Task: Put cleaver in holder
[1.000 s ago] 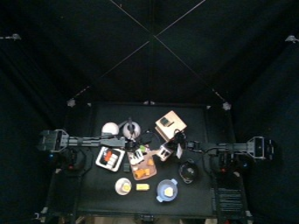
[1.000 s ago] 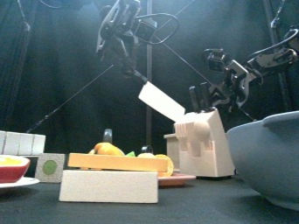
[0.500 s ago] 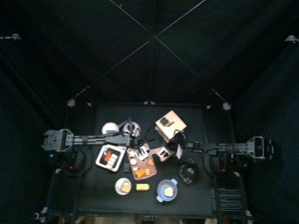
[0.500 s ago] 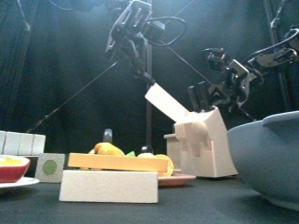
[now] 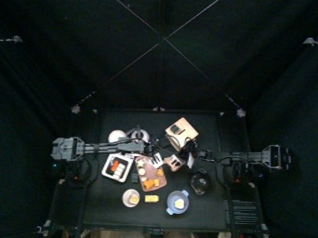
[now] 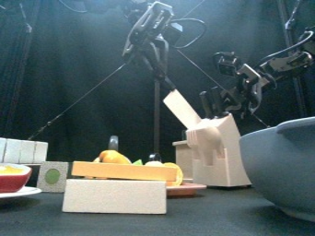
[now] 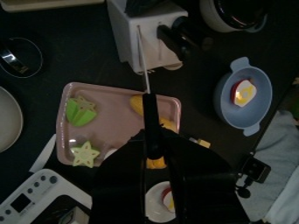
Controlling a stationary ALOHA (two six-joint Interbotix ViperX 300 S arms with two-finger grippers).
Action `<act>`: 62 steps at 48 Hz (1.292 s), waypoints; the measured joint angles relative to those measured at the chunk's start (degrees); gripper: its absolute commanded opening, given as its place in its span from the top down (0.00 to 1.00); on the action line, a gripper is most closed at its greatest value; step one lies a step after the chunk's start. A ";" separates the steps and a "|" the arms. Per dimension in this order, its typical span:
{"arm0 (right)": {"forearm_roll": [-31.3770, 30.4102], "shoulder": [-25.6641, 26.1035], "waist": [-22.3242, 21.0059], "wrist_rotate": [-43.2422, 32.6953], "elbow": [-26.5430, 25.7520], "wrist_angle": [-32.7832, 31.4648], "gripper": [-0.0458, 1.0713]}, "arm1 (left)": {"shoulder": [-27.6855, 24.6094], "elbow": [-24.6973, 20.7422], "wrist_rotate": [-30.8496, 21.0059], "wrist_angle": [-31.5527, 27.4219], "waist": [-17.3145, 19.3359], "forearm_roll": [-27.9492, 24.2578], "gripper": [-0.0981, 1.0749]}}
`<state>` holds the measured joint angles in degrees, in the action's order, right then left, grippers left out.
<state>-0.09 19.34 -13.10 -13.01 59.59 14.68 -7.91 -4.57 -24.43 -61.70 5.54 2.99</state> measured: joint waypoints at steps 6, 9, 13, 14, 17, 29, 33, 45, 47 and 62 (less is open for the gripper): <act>0.00 -0.18 0.09 0.00 0.00 0.00 0.62 | -1.85 -1.67 1.32 0.00 0.18 0.00 0.40; 0.00 -0.18 0.00 0.00 -0.09 -0.09 0.62 | -2.64 -2.46 2.29 0.18 0.35 0.00 0.38; 0.00 -0.18 0.00 0.00 0.00 0.00 0.62 | -3.34 -3.52 4.04 0.79 0.44 -0.44 0.34; 0.00 -0.18 0.09 0.00 -0.09 0.00 0.62 | -3.52 -3.78 4.66 1.05 0.44 -0.70 0.33; 0.00 -0.18 0.09 0.00 -0.09 0.00 0.62 | -3.87 -4.31 6.15 1.23 0.44 -0.79 0.29; 0.00 -0.18 0.18 0.00 -0.09 -0.09 0.62 | -4.48 -4.57 8.44 1.67 0.53 -1.14 0.23; 0.00 -0.18 0.09 0.00 -0.09 0.00 0.62 | -4.39 -4.57 8.35 2.37 0.53 -1.76 0.23; -0.09 -0.18 0.18 0.00 -0.09 0.00 0.62 | -0.62 -1.23 8.35 7.73 0.44 -3.08 0.23; -0.09 -0.18 0.18 0.00 -0.18 0.00 0.62 | 0.97 0.62 8.26 9.05 0.44 -3.16 0.23; -0.26 -0.18 0.18 0.09 -0.44 0.00 0.62 | 15.12 18.81 8.09 24.79 0.35 -3.25 0.23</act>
